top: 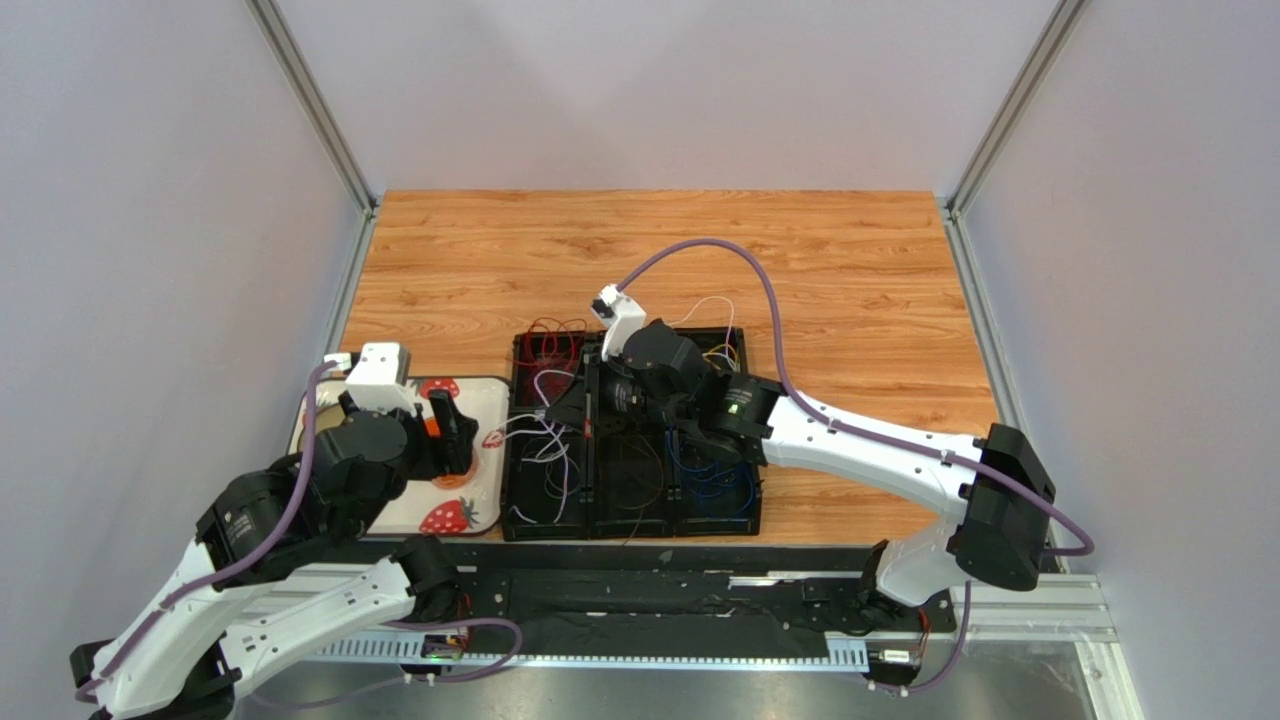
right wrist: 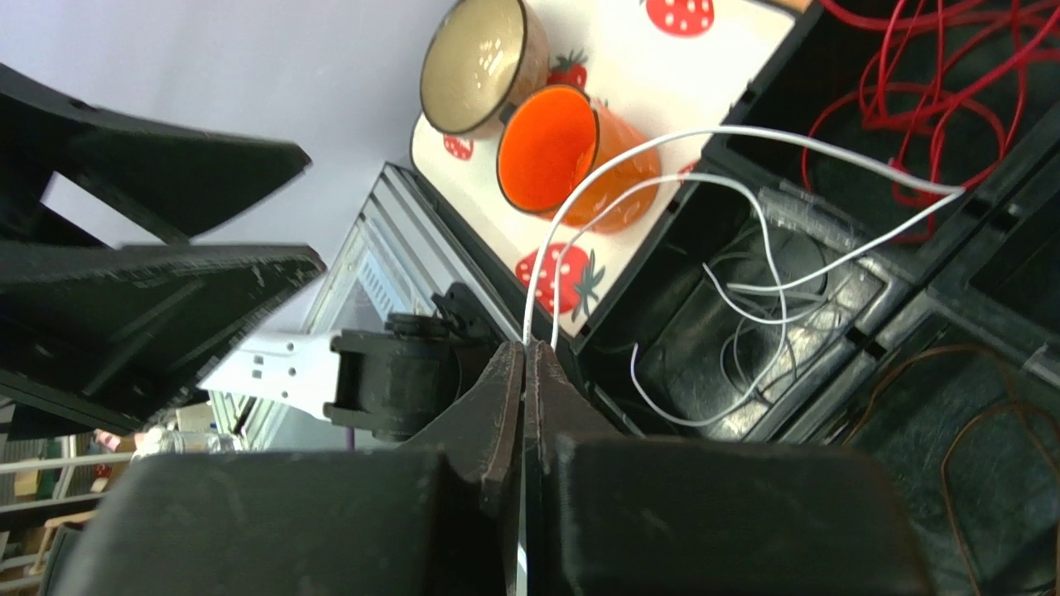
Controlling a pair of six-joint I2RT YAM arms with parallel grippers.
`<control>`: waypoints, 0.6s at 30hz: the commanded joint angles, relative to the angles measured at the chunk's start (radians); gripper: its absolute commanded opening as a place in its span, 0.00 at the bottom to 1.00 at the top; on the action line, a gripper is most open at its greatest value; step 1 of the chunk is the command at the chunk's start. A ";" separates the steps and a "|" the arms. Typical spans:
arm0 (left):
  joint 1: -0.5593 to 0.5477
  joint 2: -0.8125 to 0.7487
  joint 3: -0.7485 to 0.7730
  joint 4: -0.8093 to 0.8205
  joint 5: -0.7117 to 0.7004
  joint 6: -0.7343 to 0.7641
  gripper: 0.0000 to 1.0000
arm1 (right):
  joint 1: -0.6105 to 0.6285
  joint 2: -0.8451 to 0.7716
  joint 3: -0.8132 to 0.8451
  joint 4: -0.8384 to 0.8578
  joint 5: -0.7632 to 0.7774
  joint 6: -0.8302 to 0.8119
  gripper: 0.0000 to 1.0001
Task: Untangle the cables
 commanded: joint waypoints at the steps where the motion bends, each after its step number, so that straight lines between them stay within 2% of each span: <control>1: 0.006 0.001 -0.006 -0.007 -0.012 -0.012 0.80 | 0.032 -0.054 -0.045 0.054 0.000 0.023 0.00; 6: 0.006 0.006 -0.006 -0.007 -0.012 -0.009 0.81 | 0.052 -0.112 -0.098 -0.015 0.017 -0.030 0.00; 13: 0.006 0.015 -0.006 -0.006 -0.012 -0.007 0.80 | 0.052 -0.221 -0.108 -0.230 0.058 -0.190 0.00; 18: 0.007 0.027 -0.003 -0.010 -0.016 -0.012 0.80 | 0.052 -0.175 -0.126 -0.209 0.014 -0.201 0.00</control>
